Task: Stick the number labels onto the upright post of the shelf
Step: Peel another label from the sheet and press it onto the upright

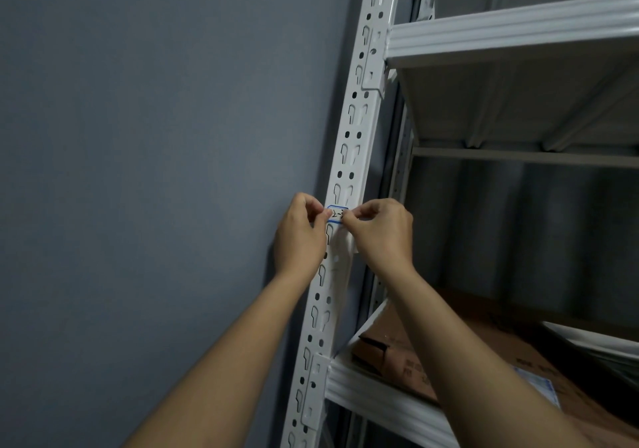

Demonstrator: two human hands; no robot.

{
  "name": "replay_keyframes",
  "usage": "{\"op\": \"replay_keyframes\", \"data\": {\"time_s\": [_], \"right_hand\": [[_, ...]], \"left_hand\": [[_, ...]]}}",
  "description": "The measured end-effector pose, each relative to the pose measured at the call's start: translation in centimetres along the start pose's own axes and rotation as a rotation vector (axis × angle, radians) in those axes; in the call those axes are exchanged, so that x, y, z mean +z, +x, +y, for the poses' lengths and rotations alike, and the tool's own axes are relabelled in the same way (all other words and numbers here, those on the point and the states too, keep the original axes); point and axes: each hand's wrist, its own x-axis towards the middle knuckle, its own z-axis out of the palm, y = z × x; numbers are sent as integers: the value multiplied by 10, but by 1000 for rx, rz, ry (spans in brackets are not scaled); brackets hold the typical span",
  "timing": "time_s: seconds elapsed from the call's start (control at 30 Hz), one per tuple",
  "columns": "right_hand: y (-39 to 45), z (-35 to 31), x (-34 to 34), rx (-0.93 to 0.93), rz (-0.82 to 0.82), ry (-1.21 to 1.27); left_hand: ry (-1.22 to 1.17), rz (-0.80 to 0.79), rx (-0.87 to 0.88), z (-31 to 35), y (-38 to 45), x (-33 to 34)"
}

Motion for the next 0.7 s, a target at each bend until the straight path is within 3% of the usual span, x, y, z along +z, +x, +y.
{"op": "replay_keyframes", "data": {"time_s": [0.7], "right_hand": [[-1, -3, 1, -20, -1, -40]], "left_hand": [[26, -18, 5, -3, 1, 3]]}}
